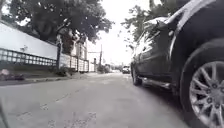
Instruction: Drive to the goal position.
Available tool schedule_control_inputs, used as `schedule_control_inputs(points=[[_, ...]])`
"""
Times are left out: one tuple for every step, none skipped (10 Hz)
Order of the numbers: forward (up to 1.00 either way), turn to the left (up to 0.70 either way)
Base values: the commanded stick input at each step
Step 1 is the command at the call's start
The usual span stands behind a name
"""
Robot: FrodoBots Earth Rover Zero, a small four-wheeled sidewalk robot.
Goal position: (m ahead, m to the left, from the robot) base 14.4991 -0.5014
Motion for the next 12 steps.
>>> schedule_control_inputs(points=[[0.97, -0.02], [0.97, -0.04], [0.97, -0.32], [0.97, -0.39], [0.97, -0.39], [0.97, -0.39], [0.97, -0.15], [0.97, 0.0], [0.97, 0.0], [0.97, 0.0], [0.97, 0.0], [0.97, 0.0]])
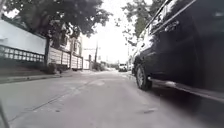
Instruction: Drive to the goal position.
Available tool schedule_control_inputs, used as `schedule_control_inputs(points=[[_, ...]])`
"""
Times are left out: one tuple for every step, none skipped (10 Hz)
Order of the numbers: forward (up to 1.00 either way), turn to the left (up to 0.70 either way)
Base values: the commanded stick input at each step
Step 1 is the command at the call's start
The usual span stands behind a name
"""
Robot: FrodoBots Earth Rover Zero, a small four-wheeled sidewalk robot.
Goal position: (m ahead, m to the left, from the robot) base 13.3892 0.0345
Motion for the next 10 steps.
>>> schedule_control_inputs(points=[[0.97, 0.0], [0.97, 0.0], [0.97, 0.0], [0.97, 0.0], [0.97, 0.0], [0.97, -0.28], [0.97, -0.33], [0.97, -0.31], [0.97, -0.15], [0.97, 0.0]])
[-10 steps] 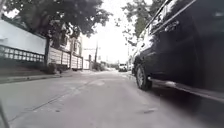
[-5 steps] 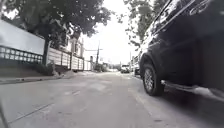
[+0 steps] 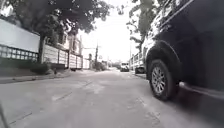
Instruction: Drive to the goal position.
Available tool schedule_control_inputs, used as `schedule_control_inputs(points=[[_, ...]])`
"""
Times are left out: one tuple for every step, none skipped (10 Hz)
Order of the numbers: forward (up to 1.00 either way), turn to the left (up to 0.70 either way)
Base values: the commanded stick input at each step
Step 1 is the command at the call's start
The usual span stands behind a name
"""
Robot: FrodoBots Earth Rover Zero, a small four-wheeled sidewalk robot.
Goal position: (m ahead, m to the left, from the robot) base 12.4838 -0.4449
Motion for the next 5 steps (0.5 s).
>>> schedule_control_inputs(points=[[0.97, 0.0], [0.97, 0.0], [0.97, 0.0], [0.97, 0.0], [0.97, -0.23]])
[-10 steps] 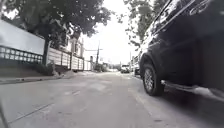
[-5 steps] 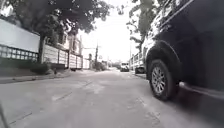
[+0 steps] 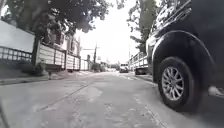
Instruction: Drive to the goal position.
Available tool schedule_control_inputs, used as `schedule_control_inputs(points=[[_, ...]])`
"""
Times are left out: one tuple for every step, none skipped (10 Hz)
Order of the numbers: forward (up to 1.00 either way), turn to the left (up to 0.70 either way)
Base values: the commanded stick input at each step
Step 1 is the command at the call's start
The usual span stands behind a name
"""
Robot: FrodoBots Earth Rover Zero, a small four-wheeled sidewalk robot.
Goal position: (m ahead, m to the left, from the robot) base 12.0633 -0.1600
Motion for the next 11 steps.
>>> schedule_control_inputs(points=[[0.97, -0.39], [0.97, -0.29], [0.97, -0.12], [0.97, 0.0], [0.97, -0.02], [0.97, -0.36], [0.97, -0.27], [0.97, -0.15], [0.97, -0.04], [0.98, 0.0], [0.97, 0.0]])
